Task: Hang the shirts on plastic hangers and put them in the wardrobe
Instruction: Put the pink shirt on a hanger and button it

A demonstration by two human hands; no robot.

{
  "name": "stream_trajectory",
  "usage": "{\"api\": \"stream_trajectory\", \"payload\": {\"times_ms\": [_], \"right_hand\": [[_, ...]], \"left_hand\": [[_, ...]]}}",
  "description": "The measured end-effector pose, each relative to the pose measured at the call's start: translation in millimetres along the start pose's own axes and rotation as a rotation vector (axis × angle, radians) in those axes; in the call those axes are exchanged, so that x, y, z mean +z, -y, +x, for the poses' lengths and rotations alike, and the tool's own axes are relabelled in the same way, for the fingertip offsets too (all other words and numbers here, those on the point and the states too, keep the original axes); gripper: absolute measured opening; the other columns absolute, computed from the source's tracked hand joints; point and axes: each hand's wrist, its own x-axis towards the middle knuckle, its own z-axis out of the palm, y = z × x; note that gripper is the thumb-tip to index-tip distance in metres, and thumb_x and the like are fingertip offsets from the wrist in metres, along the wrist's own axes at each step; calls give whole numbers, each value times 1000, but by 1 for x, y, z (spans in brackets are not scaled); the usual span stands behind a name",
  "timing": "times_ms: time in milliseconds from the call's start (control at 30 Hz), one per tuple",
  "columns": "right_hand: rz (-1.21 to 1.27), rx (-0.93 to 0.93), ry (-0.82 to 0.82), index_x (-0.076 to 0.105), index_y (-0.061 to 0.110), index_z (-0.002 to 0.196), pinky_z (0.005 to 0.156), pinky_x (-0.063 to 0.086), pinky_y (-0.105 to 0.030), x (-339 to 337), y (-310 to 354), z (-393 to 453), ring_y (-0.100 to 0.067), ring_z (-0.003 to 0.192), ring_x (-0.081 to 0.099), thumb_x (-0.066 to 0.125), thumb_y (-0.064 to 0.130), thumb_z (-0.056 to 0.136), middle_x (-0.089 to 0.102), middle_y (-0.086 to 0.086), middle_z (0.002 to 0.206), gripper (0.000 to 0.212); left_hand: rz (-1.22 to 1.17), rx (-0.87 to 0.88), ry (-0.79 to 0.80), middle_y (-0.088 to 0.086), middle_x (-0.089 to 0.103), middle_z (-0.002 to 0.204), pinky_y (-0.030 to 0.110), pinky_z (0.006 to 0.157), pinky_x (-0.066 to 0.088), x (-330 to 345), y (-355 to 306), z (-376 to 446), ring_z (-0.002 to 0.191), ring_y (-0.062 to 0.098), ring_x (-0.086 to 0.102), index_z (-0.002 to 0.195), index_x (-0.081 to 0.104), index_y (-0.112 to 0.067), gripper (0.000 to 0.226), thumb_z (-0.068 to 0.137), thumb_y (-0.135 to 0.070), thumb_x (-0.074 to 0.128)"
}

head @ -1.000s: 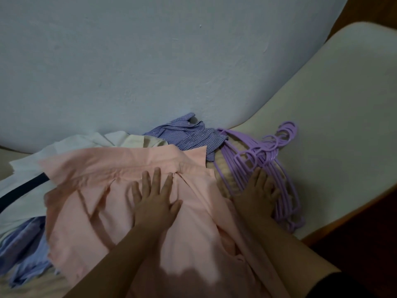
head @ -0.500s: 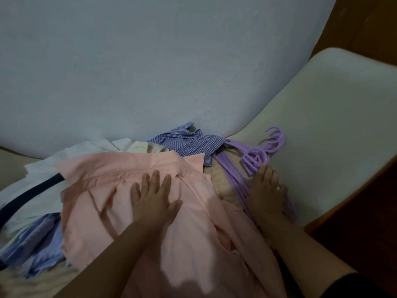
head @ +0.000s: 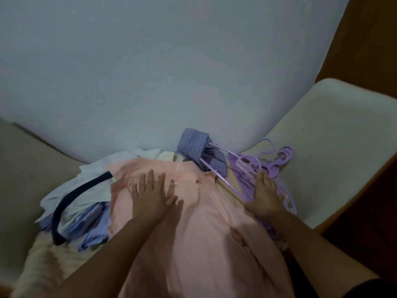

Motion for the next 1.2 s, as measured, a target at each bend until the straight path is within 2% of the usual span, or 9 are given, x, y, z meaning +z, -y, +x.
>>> {"api": "stream_trajectory", "payload": {"times_ms": [200,300,433,667,767,867,933,1033,1200], "right_hand": [[286,74,-153,2,0,149,112,21,-48,-1,17,2,-35,142,10,77,28,71,7,-16,157,111],[186,-112,-149,5,7,150,110,25,-53,-2,17,4,-31,143,9,76,35,65,7,-11,157,114],[-3,-300,34,-9,16,150,113,17,-57,3,14,5,-21,146,-4,69,36,64,-7,-2,159,118],[-250,-360,163,-13,24,149,114,7,-59,14,9,3,-17,146,-6,65,28,69,-10,4,159,111],[-317,-355,182,-13,25,149,114,2,-59,17,13,1,-15,146,-9,63,25,73,-13,6,158,108],[-357,-369,207,-12,25,150,113,-1,-59,20,20,1,-15,146,-9,61,23,74,-14,8,158,105],[-350,-387,212,-13,24,150,114,0,-58,23,28,0,-14,146,-8,62,23,75,-13,8,158,106],[-340,-403,225,-13,23,150,113,2,-59,25,40,-2,-14,146,-9,63,25,76,-14,7,158,107],[-278,-426,230,-12,22,150,114,7,-58,31,50,0,-12,146,-8,65,24,73,-13,8,158,109]], "left_hand": [[-44,-110,-41,10,3,161,46,117,-1,-7,23,-10,148,30,1,150,22,-28,68,92,-60,36],[-60,-162,-69,13,11,160,44,118,-3,-7,32,-11,148,30,5,148,29,-25,75,84,-63,27],[-134,-242,-66,15,10,160,46,118,5,-5,42,-11,147,35,6,149,31,-22,73,87,-59,44],[-306,-389,-73,15,-10,160,47,116,11,-20,46,-13,146,37,1,148,31,-30,68,89,-55,53],[-442,-523,-54,16,2,160,47,116,18,-21,54,-4,144,36,14,143,40,-36,61,86,-54,54],[-471,-477,-16,5,51,139,39,108,34,-10,68,4,126,28,46,125,58,-39,61,73,-62,37],[-558,-408,-65,9,67,116,31,95,44,-18,65,2,109,27,59,116,67,-26,47,78,-47,50],[-668,-338,-38,15,66,118,25,83,41,-39,52,-1,107,28,61,120,66,-10,33,88,-12,57],[-754,-237,-53,4,55,136,16,83,34,-56,41,2,113,17,53,134,55,-18,48,88,-7,57]]}}
